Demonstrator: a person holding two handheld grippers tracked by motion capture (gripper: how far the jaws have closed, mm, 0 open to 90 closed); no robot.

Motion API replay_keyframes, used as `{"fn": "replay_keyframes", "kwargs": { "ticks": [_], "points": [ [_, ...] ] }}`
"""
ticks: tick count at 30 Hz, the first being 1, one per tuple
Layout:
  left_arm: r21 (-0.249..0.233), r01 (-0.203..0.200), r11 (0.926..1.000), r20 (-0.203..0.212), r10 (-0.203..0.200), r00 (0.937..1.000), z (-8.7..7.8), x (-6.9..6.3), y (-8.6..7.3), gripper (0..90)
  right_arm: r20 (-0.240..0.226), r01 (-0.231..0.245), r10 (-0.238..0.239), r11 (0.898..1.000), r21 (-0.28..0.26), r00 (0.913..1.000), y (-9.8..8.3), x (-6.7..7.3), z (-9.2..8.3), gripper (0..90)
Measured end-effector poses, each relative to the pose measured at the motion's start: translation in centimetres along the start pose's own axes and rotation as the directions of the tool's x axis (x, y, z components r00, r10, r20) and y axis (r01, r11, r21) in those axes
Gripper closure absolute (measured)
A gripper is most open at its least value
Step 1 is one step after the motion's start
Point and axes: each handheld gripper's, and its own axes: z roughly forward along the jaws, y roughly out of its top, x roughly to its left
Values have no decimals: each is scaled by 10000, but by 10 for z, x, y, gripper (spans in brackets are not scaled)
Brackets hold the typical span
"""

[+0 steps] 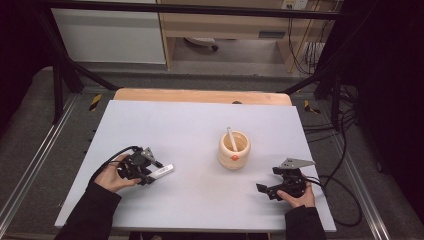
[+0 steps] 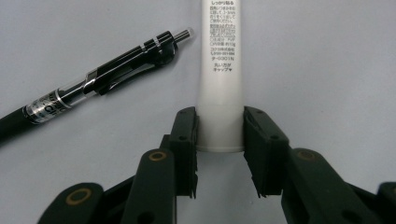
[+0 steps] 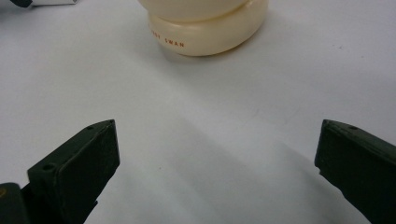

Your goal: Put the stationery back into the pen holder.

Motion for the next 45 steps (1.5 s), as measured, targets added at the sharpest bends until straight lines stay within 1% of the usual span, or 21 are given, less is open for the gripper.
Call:
{"fn": "replay_keyframes", "kwargs": {
  "ticks": [9, 15, 21, 26, 28, 30, 32, 36, 40, 44, 45],
  "points": [
    [283, 60, 9996, -73, -58, 10000, 1, -2, 3, 667, -10, 8, -8, 10000, -21, 10000, 0, 0, 0, 5],
    [230, 120, 9997, -25, -120, 9999, 0, 0, 3, 670, -11, 21, -21, 10000, -32, 10000, 0, 0, 0, 5],
    [-32, 492, 9988, 93, -492, 9987, -4, 3, 1, 671, -19, 9, -9, 10000, -41, 10000, 0, 0, -1, 5],
    [-228, 616, 9978, 348, -608, 9975, -9, 3, -1, 671, -16, 10, -10, 10000, -45, 10000, 0, 0, -1, 5],
    [-295, 658, 9974, 373, -647, 9972, -9, 3, -1, 671, -18, 3, -3, 10000, -51, 10000, 0, 0, -1, 5],
    [-409, 731, 9965, 523, -710, 9961, -10, 2, -2, 671, -15, 23, -23, 10000, -51, 10000, 0, 0, -1, 5],
    [-498, 799, 9956, 587, -769, 9953, -10, 1, -3, 671, -7, -15, 15, 10000, -55, 10000, 0, 0, -2, 5],
    [-720, 711, 9949, 646, -665, 9957, -10, -3, -4, 672, -9, 51, -51, 9999, -106, 10000, 0, 0, -1, 5],
    [-817, 625, 9947, 652, -573, 9962, -10, -7, -3, 671, -58, 83, -85, 9997, -241, 9999, 1, 0, -3, 5],
    [-876, 624, 9942, 781, -556, 9954, -10, -10, -2, 671, 38, 281, -280, 9992, -286, 9996, 3, 3, -4, 5],
    [-890, 603, 9942, 827, -530, 9952, -10, -10, -1, 671, 97, 392, -390, 9989, -272, 9992, 3, 3, -5, 5]
  ]
}}
